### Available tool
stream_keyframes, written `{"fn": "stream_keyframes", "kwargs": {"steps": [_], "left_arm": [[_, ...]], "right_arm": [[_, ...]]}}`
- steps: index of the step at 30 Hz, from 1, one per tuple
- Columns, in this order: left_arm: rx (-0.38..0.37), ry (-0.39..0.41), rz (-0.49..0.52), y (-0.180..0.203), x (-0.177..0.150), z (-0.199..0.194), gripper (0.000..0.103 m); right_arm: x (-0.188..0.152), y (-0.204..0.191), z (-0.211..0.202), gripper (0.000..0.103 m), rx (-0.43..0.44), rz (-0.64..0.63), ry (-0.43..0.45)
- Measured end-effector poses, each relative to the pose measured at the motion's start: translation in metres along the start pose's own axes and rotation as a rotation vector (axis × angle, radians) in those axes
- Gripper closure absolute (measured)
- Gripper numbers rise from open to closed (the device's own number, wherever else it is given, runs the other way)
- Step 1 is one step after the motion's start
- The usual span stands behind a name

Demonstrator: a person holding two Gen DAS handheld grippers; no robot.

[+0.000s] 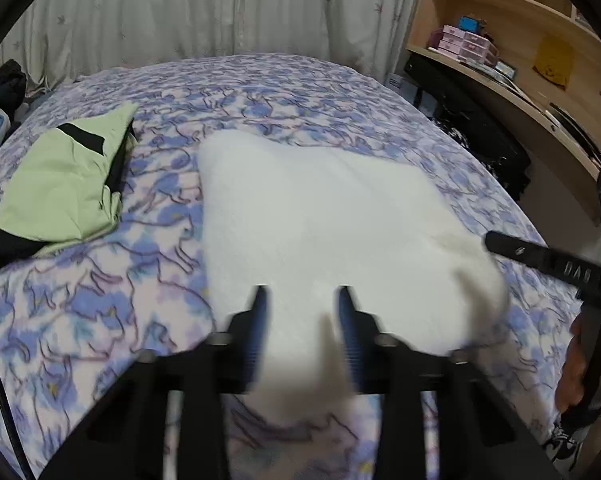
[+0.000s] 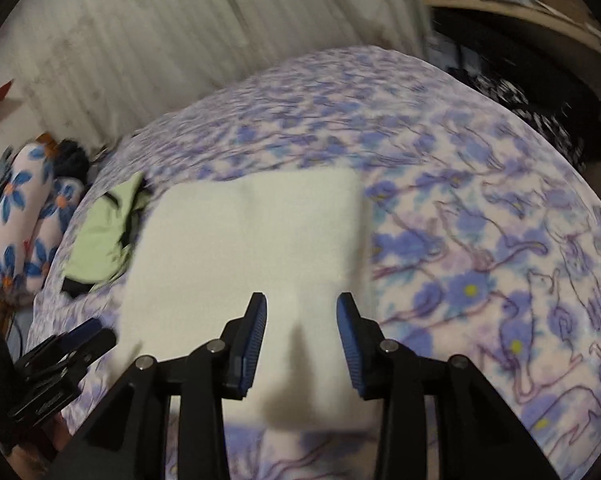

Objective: Fold large clothes

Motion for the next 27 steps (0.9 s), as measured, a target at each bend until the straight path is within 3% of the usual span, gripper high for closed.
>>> {"fn": "stream_keyframes", "kwargs": {"steps": [4,8,9,11,12,14,24,27], "left_arm": [[-0.012,-0.028,-0.006,0.008,-0.016,0.002,0.086],[0.005,-0.043,0.002,0.007,-0.029,0.006,0.089],[0.002,-0.042,-0.006,0.004,-0.029,0.005,0.09],[-0.017,-0.05,-0.028,-0.001,-0.031,0.007,0.092],[-0.024,-0.057,-0.04,-0.003,-0.032,0.009,0.092],[-0.029,-0.06,-0.049,-0.004,-0.034,0.011,0.092],[-0.013,-0.064,-0.031,0.001,-0.034,0.012,0.092],[-0.027,-0.079,0.001,0.006,-0.03,0.008,0.083]], "right_arm": [[-0.025,-0.032,0.006,0.067,0.021,-0.111,-0.036],[-0.042,-0.016,0.016,0.07,-0.11,-0.164,-0.05],[-0.044,-0.009,0.015,0.073,-0.131,-0.158,-0.051],[-0.048,0.013,0.017,0.098,-0.157,-0.12,-0.068],[-0.049,0.023,0.017,0.103,-0.155,-0.096,-0.075],[-0.052,0.033,0.016,0.103,-0.123,-0.058,-0.085],[-0.051,0.029,0.019,0.103,-0.131,-0.068,-0.093],[-0.042,0.024,0.015,0.1,-0.114,-0.079,-0.093]]}}
Point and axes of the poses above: each gripper's, at about its wrist camera, not at the fingertips, and z roughly the way its jaws point, y to its right, x to its top, the point moved 4 cm from there along z, roughly the way its jaws point, and after that the axes turned 9 degrees about y, right-handed, at the moved point
